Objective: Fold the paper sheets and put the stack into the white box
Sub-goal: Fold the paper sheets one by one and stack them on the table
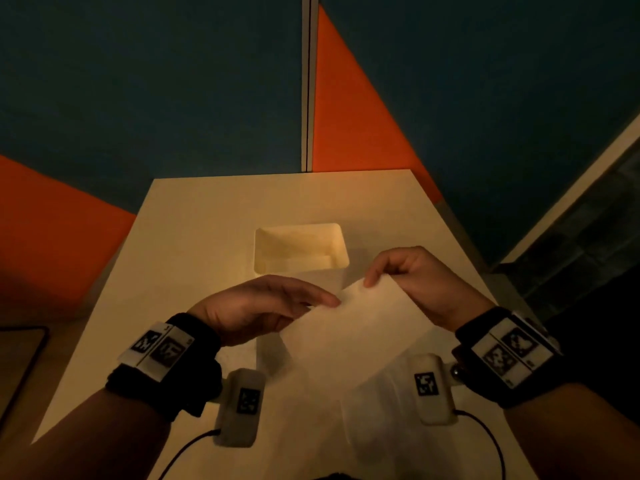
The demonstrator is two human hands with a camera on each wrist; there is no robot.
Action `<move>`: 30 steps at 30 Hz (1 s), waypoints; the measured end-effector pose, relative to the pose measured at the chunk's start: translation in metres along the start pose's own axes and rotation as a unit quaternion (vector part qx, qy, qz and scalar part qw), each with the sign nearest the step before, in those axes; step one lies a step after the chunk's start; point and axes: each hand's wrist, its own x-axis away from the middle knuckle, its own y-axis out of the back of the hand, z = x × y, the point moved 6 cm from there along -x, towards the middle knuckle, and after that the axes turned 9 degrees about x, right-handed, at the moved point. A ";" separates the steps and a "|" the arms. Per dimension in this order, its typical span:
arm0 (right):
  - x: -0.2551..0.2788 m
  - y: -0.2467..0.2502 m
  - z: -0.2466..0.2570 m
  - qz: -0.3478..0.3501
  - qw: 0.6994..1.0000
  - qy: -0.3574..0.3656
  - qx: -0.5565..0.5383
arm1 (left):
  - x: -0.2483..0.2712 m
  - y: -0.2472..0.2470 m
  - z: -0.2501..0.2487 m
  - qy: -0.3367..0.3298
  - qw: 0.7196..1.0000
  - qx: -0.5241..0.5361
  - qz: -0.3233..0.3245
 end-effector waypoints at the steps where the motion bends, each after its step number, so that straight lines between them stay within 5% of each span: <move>1: -0.002 -0.005 0.003 0.020 1.000 0.004 0.020 | -0.002 -0.003 0.001 0.005 1.000 -0.011 0.003; 6: -0.010 -0.023 0.005 0.071 0.997 0.018 0.033 | -0.007 -0.004 0.006 -0.004 0.999 -0.035 -0.041; 9: -0.017 -0.009 -0.020 0.009 0.999 -0.026 0.017 | 0.001 0.017 0.009 -0.034 0.990 -0.023 -0.134; 11: -0.021 0.003 -0.054 -0.038 0.989 -0.065 0.124 | 0.012 0.039 0.015 -0.043 0.976 -0.006 -0.211; 15: -0.013 0.009 -0.125 0.002 0.915 -0.168 0.366 | 0.039 0.073 0.031 -0.032 0.938 0.002 -0.344; 19: 0.002 -0.004 -0.158 0.074 0.842 -0.186 0.500 | 0.062 0.097 0.050 -0.001 0.905 -0.038 -0.424; 26: 0.008 -0.005 -0.171 0.046 0.847 -0.154 0.506 | 0.088 0.111 0.067 0.052 0.855 -0.228 -0.462; 30: 0.009 -0.003 -0.174 0.019 0.861 -0.131 0.490 | 0.092 0.113 0.068 0.047 0.841 -0.252 -0.476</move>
